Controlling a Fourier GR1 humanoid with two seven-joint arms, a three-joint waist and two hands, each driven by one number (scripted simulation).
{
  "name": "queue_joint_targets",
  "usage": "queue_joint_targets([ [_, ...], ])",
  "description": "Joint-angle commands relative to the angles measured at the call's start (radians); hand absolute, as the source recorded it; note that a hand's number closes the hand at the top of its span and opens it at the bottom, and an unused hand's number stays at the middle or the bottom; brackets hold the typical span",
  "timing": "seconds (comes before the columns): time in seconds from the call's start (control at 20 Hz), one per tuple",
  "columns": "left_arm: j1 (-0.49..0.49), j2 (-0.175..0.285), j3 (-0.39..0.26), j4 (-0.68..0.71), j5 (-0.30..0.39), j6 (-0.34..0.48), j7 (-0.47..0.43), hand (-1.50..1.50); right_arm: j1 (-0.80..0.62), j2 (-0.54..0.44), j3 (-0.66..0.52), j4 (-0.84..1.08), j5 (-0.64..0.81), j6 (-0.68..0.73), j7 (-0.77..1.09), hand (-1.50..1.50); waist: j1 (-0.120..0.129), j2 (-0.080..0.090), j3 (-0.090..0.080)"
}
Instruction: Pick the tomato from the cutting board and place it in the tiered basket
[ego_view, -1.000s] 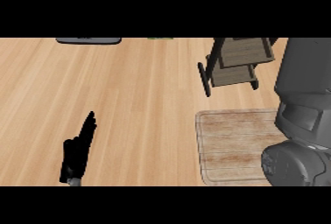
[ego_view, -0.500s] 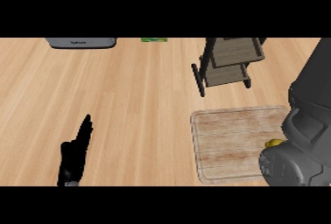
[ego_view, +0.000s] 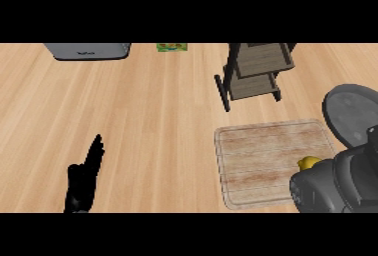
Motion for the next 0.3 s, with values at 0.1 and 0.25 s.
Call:
queue_joint_targets([
  [0.1, 0.018, -0.003, 0.005, 0.019, 0.009, -0.005, 0.008, 0.0, -0.06, 0.0, 0.128, -0.282, 0.054, 0.402, 0.04, -1.5, -0.015, -0.012, -0.002],
  [0.25, 0.004, 0.007, 0.005, -0.017, 0.007, -0.008, 0.017, 0.0, -0.059, 0.0, 0.185, -0.408, 0.069, 0.546, 0.025, -1.5, -0.005, -0.009, 0.0],
])
